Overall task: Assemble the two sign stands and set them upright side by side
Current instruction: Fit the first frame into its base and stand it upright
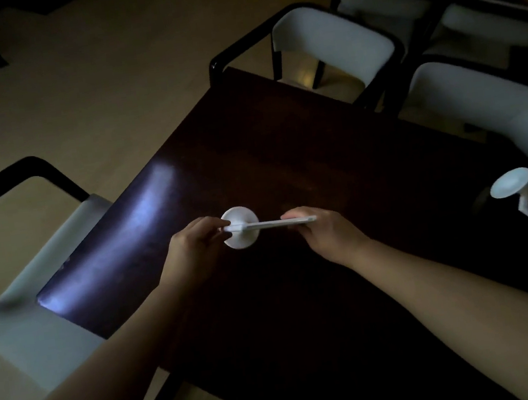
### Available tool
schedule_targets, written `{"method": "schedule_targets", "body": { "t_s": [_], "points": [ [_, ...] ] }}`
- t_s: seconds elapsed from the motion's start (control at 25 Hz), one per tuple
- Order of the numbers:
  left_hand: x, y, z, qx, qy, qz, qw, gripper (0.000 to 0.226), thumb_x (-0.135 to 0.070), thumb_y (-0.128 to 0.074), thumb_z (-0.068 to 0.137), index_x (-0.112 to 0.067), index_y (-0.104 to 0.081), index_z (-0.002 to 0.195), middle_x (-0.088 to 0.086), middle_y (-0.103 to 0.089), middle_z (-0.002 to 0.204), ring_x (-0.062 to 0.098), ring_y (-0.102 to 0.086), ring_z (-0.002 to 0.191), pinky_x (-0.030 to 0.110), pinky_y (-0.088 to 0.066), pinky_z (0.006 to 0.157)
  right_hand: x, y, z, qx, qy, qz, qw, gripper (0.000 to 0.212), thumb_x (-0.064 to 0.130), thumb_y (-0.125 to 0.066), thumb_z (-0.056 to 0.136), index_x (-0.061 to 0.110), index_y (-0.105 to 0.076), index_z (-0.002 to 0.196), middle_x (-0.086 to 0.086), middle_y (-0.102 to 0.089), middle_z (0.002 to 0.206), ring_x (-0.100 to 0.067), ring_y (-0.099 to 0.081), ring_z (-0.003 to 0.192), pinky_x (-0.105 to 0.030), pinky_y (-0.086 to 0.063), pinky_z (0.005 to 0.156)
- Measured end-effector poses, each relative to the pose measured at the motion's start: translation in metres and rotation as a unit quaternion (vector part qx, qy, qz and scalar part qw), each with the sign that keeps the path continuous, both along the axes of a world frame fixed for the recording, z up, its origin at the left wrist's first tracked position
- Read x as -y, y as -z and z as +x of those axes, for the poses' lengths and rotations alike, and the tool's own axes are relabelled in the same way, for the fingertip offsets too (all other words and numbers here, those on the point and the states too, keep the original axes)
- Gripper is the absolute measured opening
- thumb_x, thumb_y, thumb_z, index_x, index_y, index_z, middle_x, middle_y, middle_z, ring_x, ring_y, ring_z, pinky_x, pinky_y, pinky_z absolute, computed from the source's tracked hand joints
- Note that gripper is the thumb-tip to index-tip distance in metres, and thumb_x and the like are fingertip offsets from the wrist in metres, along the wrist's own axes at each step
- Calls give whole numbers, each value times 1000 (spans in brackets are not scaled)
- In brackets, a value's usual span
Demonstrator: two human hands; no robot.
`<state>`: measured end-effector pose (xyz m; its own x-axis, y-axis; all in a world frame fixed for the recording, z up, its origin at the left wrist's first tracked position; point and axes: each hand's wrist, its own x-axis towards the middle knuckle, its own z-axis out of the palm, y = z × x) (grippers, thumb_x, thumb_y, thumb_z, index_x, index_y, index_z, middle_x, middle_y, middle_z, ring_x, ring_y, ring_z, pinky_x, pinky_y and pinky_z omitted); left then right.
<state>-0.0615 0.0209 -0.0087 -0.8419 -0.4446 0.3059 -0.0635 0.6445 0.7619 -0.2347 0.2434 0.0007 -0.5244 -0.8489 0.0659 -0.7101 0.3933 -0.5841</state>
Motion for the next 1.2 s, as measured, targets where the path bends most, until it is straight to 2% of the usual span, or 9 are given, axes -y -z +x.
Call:
{"method": "schedule_targets", "body": {
  "t_s": [0.2, 0.36, 0.52, 0.68, 0.8, 0.88, 0.96, 1.08, 1.2],
  "points": [
    [-6, 5, -18, 57, 60, 100, 992, 18, -13, -75, 86, -26, -71, 98, -10, -74, 92, 0, -69, 87, 19, -53, 73, -20, -3, 11, 4, 82, 4, 997, 21, 16, -56, 99, 19, -66, 117, 1, -70, 113, -15, -66, 103, -17, -44, 85],
    [-22, 7, -41, 86, 123, 137, 979, 16, -15, -73, 88, -26, -71, 100, -8, -75, 92, 1, -69, 89, 24, -55, 75, -48, -5, 24, 13, 165, 18, 986, 20, 20, -54, 100, 15, -66, 116, -2, -69, 117, -18, -66, 105, -21, -46, 83],
    [-40, 13, -61, 89, 179, 138, 970, 18, -16, -72, 89, -30, -69, 99, -13, -74, 92, -2, -69, 90, 18, -54, 74, -72, -3, 37, 34, 225, 4, 974, 29, 21, -49, 102, 14, -58, 129, -2, -63, 130, -16, -59, 117, -32, -49, 95],
    [-53, 22, -70, 93, 184, 126, 970, 22, -17, -73, 89, -35, -65, 99, -14, -73, 93, -3, -69, 88, 16, -55, 72, -84, 4, 48, 31, 266, -21, 963, 28, 23, -49, 102, 15, -57, 128, 0, -62, 127, -13, -60, 113, -30, -51, 90],
    [-57, 26, -68, 106, 188, 123, 969, 36, -30, -76, 85, -38, -58, 115, -16, -71, 107, -4, -65, 100, 14, -52, 78, -86, 10, 58, 62, 305, -53, 949, 30, 26, -49, 102, 21, -52, 131, 5, -61, 128, -8, -58, 113, -26, -49, 89],
    [-57, 33, -61, 132, 160, 78, 975, 56, -42, -77, 82, -34, -49, 131, -15, -63, 126, -1, -59, 115, 24, -52, 88, -86, 20, 70, 65, 355, -41, 932, 35, 28, -50, 100, 20, -49, 135, 4, -59, 129, -9, -56, 116, -26, -48, 90],
    [-59, 42, -50, 189, 120, -12, 975, 71, -52, -71, 83, -23, -42, 141, 1, -52, 143, 18, -43, 137, 43, -46, 104, -85, 32, 87, 29, 373, -4, 927, 35, 30, -51, 100, 15, -54, 131, -2, -58, 128, -17, -55, 118, -28, -45, 92],
    [-68, 54, -33, 293, 153, -178, 927, 88, -70, -52, 85, -18, -29, 153, 8, -27, 162, 29, -1, 152, 53, -14, 119, -76, 45, 109, 28, 312, 75, 947, 47, 39, -45, 100, 13, -50, 140, -8, -47, 147, -24, -36, 140, -34, -32, 111],
    [-77, 64, -24, 317, 221, -284, 877, 99, -84, -27, 81, -28, -6, 159, 1, 0, 167, 26, 19, 150, 55, 3, 118, -60, 59, 118, 20, 242, 154, 958, 69, 57, -27, 98, 20, -22, 155, -7, -16, 164, -21, -4, 151, -38, -7, 119]
  ]
}}
